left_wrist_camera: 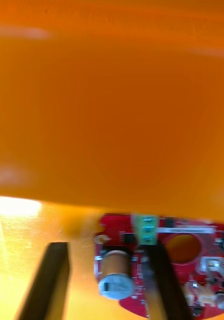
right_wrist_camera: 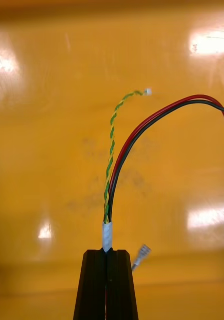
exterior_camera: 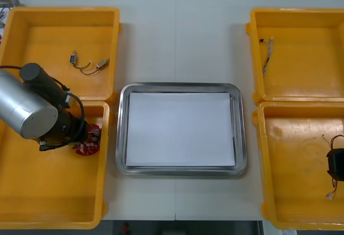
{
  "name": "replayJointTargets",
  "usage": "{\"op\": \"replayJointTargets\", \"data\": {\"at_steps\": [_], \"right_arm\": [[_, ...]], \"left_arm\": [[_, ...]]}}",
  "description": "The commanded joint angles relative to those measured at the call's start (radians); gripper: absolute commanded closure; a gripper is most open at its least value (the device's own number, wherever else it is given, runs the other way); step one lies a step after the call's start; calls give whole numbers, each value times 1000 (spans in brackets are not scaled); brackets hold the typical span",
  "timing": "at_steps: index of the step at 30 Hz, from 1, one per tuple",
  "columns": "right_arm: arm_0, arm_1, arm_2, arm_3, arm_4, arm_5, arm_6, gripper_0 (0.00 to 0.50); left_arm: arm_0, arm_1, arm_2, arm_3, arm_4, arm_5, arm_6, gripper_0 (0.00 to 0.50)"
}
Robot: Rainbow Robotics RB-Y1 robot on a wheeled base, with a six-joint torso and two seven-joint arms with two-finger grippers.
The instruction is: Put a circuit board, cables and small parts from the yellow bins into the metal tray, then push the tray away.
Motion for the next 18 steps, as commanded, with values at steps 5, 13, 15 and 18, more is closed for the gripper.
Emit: {"op": "replayJointTargets", "data": {"at_steps": [5, 13, 15, 18], "right_arm": [[-57, -6, -83, -153, -27, 200, 56, 500], [-121, -52, -97, -216, -87, 200, 55, 500], [-123, -70, -100, -222, -119, 200, 51, 500], [-123, -106, -121, -236, -168, 200, 50, 500]], "left_arm": [[-29, -12, -12, -2, -8, -9, 85, 500], [-29, 0, 30, -9, 12, -1, 75, 499], [-29, 12, 45, -18, 26, -2, 70, 500], [-29, 32, 76, -30, 49, 8, 66, 500]]}}
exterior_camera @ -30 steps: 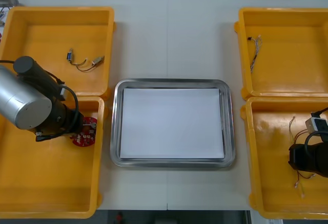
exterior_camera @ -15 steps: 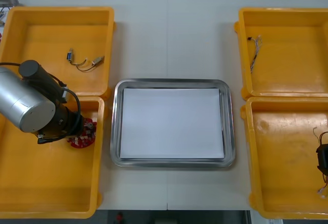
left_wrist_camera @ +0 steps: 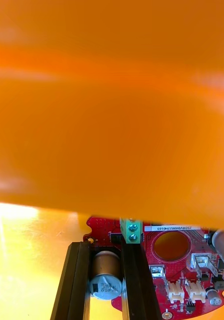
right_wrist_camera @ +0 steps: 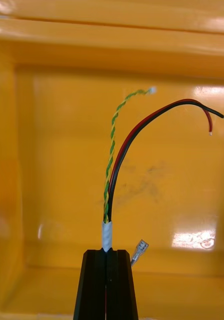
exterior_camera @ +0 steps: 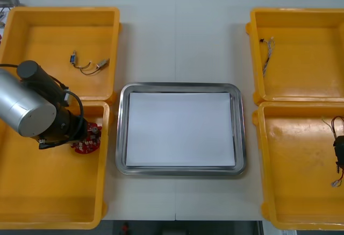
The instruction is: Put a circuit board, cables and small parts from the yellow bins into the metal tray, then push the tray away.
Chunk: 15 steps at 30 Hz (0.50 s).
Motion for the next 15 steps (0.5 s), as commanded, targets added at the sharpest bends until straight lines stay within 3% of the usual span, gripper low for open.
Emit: {"op": "replayJointTargets", "data": {"at_steps": [1, 6, 15], "right_arm": [[-13, -86, -58, -50, -64, 4, 50, 500], [-13, -153, -84, -58, -130, 4, 50, 500], [-39, -230, -78, -64, -147, 4, 56, 500]], "left_arm": [[-27, 38, 65, -33, 36, 13, 51, 500], [-27, 66, 117, -64, 73, 56, 28, 500], [-27, 140, 193, -182, 181, 174, 4, 500]]}}
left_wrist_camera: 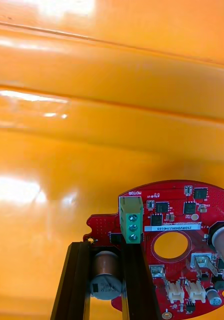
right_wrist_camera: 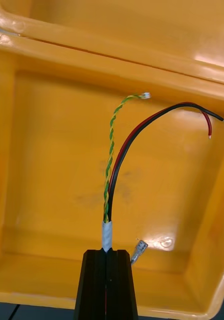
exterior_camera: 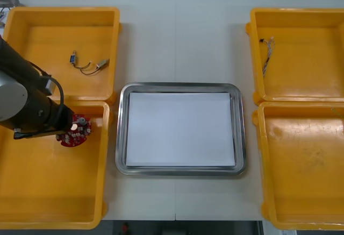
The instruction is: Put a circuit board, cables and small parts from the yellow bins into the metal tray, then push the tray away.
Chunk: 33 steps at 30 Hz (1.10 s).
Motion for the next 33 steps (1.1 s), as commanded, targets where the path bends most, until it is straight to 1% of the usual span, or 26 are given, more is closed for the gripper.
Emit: {"op": "replayJointTargets", "data": {"at_steps": [1, 7, 11, 14, 17, 19, 20, 24, 30, 32, 33], "right_arm": [[-37, -57, -20, -30, -19, 4, 56, 500], [-59, -59, -9, -28, -63, 4, 53, 500], [-73, -65, -3, -30, -95, 4, 54, 500], [-83, -82, 8, -30, -115, 4, 56, 500], [-88, -109, 33, -30, -129, 4, 53, 500], [-93, -126, 54, -30, -134, 4, 48, 500], [-94, -128, 59, -30, -135, 4, 50, 500], [-102, -132, 71, -30, -147, 4, 54, 500], [-108, -134, 71, -30, -164, 4, 58, 500], [-114, -134, 71, -30, -172, 4, 58, 500], [-116, -135, 71, -30, -172, 4, 54, 500]], "left_arm": [[-27, 87, 59, -109, 70, 61, 4, 500], [-27, 120, 119, -205, 153, 113, -1, 499], [-27, 123, 132, -253, 182, 132, -8, 500], [-39, 123, 116, -294, 184, 135, -13, 500], [-76, 121, 74, -317, 191, 136, -10, 499], [-117, 114, 36, -325, 196, 139, -4, 500], [-130, 109, 27, -325, 196, 141, -2, 499], [-206, 63, -46, -324, 184, 155, 18, 500], [-320, -31, -161, -299, 138, 212, 42, 498], [-372, -64, -214, -281, 116, 212, 51, 499], [-381, -74, -228, -276, 112, 212, 54, 500]]}}
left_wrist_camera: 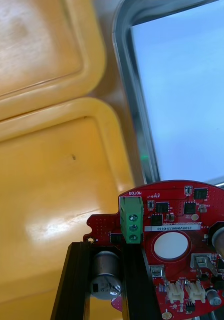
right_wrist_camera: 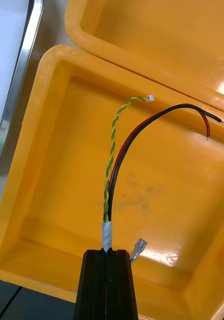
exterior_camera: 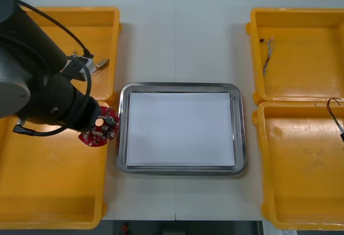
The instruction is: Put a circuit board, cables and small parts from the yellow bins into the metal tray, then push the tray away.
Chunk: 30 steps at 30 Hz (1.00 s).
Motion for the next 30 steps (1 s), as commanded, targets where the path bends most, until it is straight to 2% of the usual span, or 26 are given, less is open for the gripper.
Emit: {"op": "replayJointTargets", "data": {"at_steps": [1, 5, 9, 13, 16, 24, 30], "right_arm": [[-29, -38, 9, -28, -20, 4, 51, 500], [-30, -38, 9, -28, -27, 4, 51, 500], [-30, -38, 9, -28, -29, 4, 51, 500], [-30, -38, 9, -28, -38, 4, 50, 500], [-30, -38, 7, -28, -40, 4, 50, 500], [-32, -38, 6, -28, -46, 4, 48, 500], [-30, -38, 2, -28, -47, 4, 47, 500]], "left_arm": [[-132, -90, -107, 26, -45, 14, 62, 499], [-171, -145, -174, 51, -95, 14, 81, 499], [-178, -168, -216, 58, -122, 11, 93, 500], [-177, -162, -268, 64, -128, -35, 99, 499], [-178, -160, -325, 77, -171, -61, 102, 500], [-177, -160, -409, 173, -197, -196, 111, 500], [-178, -160, -480, 233, -244, -277, 119, 499]]}}
